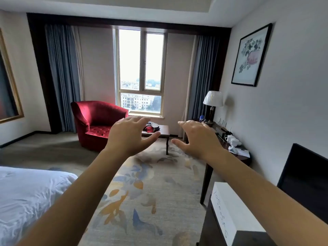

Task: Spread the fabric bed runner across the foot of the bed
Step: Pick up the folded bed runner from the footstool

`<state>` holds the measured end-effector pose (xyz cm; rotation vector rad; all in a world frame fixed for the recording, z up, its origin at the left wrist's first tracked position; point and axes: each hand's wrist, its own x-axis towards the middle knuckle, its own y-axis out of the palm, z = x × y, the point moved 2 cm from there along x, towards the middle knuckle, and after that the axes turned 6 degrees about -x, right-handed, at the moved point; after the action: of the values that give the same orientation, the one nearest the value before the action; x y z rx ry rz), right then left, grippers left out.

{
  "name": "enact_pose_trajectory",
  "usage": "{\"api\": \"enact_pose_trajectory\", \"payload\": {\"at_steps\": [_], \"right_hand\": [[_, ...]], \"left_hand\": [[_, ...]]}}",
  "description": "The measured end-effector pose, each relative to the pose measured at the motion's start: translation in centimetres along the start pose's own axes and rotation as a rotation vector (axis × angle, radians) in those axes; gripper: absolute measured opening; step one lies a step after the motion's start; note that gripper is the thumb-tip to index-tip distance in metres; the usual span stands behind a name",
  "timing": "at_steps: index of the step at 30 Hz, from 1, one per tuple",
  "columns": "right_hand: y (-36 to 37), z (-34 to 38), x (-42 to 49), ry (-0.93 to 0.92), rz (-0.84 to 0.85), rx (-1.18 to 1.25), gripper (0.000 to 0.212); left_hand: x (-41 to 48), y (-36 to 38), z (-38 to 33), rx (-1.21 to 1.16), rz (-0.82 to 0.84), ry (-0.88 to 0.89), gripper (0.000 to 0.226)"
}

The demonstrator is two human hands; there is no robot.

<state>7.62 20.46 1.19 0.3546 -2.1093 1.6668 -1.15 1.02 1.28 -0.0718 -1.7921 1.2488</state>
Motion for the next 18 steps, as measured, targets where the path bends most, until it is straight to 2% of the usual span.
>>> {"api": "enact_pose_trajectory", "payload": {"at_steps": [7,18], "right_hand": [[4.1,-2.6,6.2,-0.019,-0.025,0.031,0.069],[12.6,-10.0,20.2,-0.040,-0.119,0.064,0.069]], "left_hand": [[4.9,4.6,2.6,0.062,0.006,0.006,0.075],[17.9,12.7,4.0,0.146,-0.005,-0.034,0.074]]}}
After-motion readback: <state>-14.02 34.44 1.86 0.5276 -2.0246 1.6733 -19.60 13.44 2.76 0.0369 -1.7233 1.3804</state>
